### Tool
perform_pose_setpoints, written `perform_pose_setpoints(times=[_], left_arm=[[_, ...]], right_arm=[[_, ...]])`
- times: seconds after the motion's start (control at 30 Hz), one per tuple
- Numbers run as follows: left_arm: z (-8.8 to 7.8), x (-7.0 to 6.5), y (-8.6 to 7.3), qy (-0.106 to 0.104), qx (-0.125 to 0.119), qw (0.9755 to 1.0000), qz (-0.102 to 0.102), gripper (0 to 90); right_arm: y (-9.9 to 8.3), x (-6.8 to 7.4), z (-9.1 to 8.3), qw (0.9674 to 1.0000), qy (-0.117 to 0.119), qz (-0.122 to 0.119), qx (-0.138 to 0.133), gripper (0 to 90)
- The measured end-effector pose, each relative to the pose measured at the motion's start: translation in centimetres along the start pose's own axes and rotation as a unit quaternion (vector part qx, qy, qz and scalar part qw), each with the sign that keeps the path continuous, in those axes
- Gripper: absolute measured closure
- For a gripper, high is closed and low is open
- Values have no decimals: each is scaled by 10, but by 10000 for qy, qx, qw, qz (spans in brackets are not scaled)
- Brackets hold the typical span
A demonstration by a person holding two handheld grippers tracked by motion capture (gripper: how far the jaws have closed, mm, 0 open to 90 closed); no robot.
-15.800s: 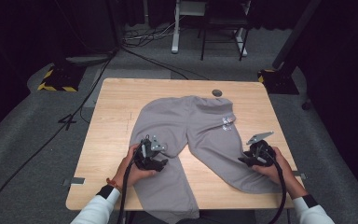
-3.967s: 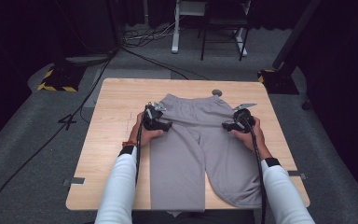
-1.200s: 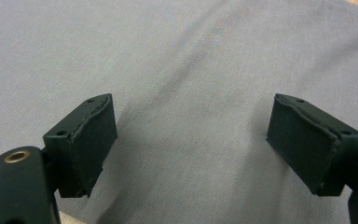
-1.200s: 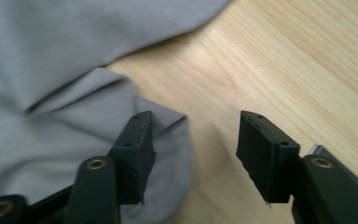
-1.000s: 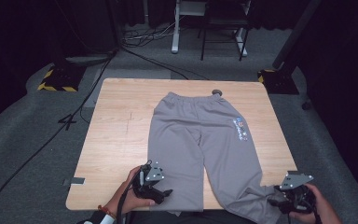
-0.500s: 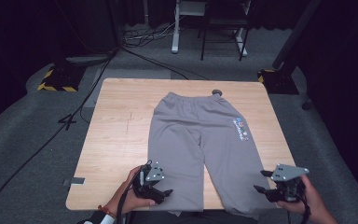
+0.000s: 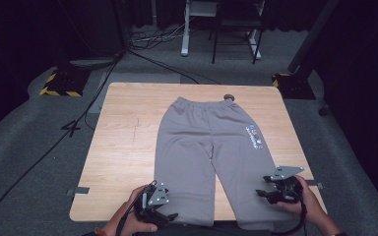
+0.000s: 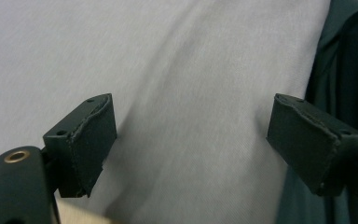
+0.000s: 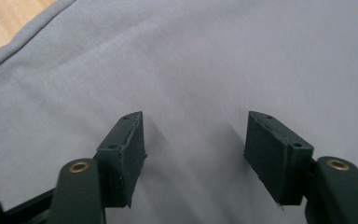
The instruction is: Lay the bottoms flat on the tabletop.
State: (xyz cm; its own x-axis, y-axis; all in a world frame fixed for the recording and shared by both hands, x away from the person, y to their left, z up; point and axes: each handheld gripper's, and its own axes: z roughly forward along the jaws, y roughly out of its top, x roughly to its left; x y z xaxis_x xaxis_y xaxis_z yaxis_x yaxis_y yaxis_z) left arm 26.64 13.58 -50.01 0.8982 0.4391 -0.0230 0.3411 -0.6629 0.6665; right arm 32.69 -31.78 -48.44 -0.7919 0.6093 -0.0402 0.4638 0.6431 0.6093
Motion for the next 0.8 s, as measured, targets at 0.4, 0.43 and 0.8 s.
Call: perform_pose_setpoints(times=[0.4,0.43,0.8], left_arm=[[-6,14,15,263,-358,9980,-460,166],[4,10,28,282,-361,9983,-367,170],[54,-6,61,7,-87,9999,105,204]], right_arm=[[-3,4,-18,9995,-315,-71,-74,347],[5,6,-13,9992,-322,-192,-118,345],[70,14,51,9977,20,-670,-131,352]])
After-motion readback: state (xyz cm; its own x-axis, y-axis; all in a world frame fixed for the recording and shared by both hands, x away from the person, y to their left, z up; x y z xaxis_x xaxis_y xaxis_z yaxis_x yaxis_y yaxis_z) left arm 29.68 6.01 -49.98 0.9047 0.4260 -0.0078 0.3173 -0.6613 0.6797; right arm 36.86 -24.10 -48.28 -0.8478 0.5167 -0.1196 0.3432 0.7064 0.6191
